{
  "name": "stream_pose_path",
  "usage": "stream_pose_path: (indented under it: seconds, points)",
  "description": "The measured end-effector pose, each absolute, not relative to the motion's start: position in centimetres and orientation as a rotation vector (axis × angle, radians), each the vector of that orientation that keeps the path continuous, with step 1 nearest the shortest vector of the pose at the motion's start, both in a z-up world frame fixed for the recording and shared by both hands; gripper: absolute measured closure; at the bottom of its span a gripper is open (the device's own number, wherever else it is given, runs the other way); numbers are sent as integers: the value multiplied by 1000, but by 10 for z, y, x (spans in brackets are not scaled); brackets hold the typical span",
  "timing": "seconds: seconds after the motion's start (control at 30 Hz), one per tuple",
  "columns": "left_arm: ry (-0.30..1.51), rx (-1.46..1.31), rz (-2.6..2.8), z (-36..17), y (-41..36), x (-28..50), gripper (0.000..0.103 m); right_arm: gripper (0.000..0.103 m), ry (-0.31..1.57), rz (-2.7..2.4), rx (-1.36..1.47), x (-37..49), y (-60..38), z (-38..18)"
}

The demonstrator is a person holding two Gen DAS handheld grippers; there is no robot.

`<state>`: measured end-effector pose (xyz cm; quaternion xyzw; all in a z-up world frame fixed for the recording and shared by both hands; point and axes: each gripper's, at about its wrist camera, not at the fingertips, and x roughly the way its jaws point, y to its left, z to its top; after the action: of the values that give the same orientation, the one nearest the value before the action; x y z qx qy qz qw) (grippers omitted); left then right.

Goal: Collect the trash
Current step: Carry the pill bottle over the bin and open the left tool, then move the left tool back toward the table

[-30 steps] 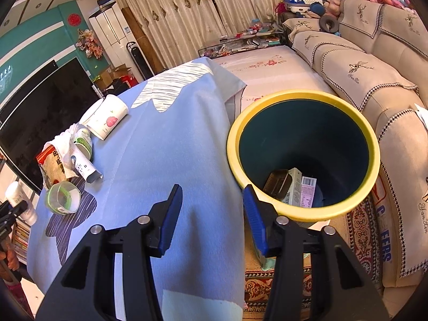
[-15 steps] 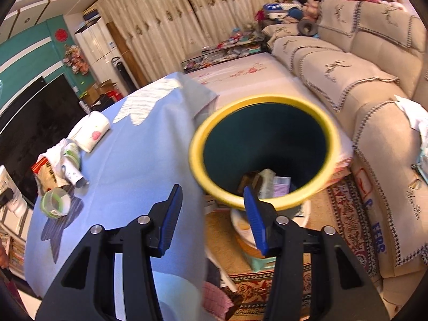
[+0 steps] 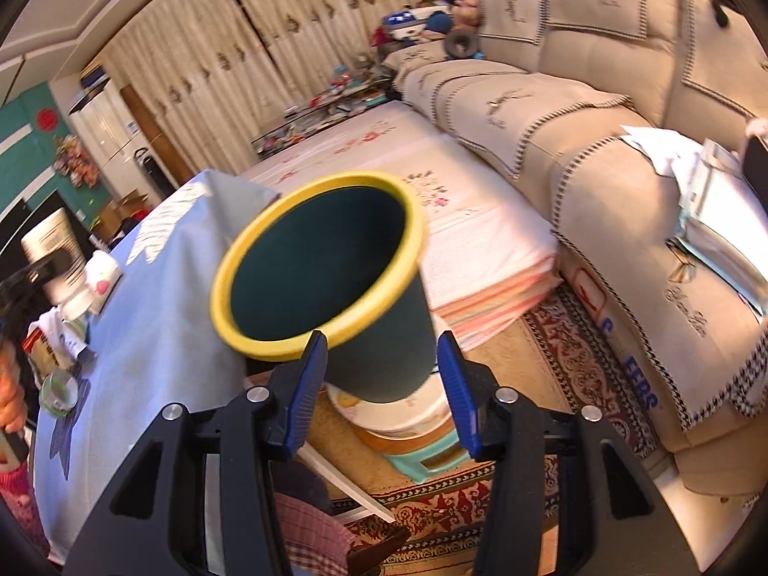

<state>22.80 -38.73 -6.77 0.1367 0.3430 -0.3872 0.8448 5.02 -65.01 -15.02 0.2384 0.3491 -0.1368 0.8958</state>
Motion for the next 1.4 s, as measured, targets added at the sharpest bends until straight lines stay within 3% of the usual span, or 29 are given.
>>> stream_pose_path:
  seconds: [0.33, 0.47, 0.53, 0.63, 0.77, 1.0, 1.4]
  points:
    - [817, 320, -855, -118, -505, 280, 54, 57, 728, -347, 569, 26, -688, -175]
    - [854, 307, -839, -131, -527, 291, 53, 52, 729, -350, 586, 23, -694, -181]
    - [856, 296, -818, -133, -525, 294, 38, 52, 730, -347, 588, 24, -694, -182]
    - [830, 285, -800, -126, -514, 290, 34, 52, 730, -338, 585, 26, -691, -181]
    - [799, 232, -790, -101, -476, 273, 30, 52, 729, -322, 575, 31, -683, -178]
    - [660, 120, -710, -45, -363, 221, 11, 51, 743, -266, 528, 47, -656, -169]
    - [523, 123, -358, -24, -161, 132, 6, 47, 771, -92, 386, 87, -567, -143]
